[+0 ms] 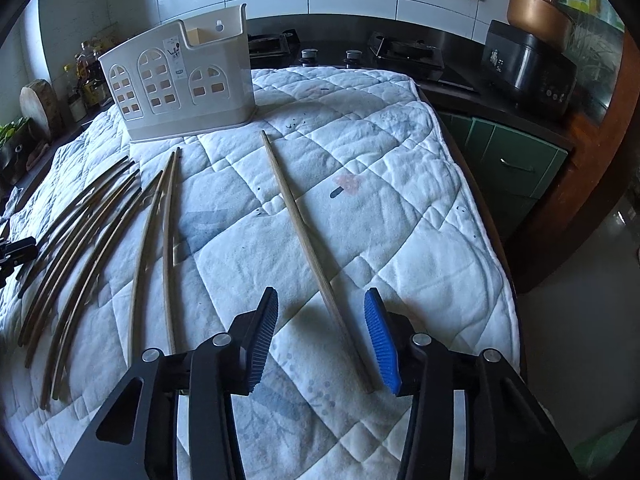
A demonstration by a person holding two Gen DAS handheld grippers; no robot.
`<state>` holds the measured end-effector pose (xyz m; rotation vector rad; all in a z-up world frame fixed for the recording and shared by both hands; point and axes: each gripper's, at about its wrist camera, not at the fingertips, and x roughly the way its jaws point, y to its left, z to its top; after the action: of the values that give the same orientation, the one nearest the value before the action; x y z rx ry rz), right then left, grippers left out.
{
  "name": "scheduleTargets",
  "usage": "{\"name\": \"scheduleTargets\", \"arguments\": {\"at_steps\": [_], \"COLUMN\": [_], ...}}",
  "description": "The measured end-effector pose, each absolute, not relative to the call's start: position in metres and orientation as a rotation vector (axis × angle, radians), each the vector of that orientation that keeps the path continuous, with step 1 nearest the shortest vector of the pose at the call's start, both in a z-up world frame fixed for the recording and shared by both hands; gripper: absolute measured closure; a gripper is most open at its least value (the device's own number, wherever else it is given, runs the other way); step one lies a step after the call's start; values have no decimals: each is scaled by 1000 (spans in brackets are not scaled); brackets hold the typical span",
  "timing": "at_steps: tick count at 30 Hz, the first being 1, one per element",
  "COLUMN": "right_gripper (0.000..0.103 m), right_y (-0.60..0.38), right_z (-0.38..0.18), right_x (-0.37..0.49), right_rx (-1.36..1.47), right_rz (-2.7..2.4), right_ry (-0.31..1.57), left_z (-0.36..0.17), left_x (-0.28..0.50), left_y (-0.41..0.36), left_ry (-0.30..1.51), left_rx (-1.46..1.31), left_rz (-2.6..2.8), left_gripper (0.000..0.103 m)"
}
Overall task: Organize utensils
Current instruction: 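Close the left tool on a wooden chopstick while the right tool closes on another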
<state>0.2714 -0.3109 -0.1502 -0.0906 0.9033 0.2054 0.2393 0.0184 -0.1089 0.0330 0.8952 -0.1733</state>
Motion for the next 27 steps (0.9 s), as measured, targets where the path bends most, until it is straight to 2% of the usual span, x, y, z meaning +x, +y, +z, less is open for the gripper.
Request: {"name": "scheduleTargets", "arguments": {"at_steps": [5,10,11,15,20,27], "right_gripper": [72,83,89,96,96,96], "right_y": [-311,-308,-307,-304,-301,-289], "right_z": [-153,-153,-152,-151,-143,-117], "right_x": [277,277,276,270,261,236], "right_rx": [-108,-141,-151,-167,-143,-98], "right_rz": [202,189,183,178,186,228], "right_ry": [912,908,906,891,865,789], "left_z": [-110,-112,-112,-114,-115,-112], "left_x": [240,241,241,241,242,244], "left_y": [18,18,18,18,17,14], "left_ry": [895,898,898,898,896,894], "left_rx": [37,32,32,29,44,56], "left_rz": [-175,-174,-173,-176,-170,-169], "left_gripper": [82,82,82,82,82,96]}}
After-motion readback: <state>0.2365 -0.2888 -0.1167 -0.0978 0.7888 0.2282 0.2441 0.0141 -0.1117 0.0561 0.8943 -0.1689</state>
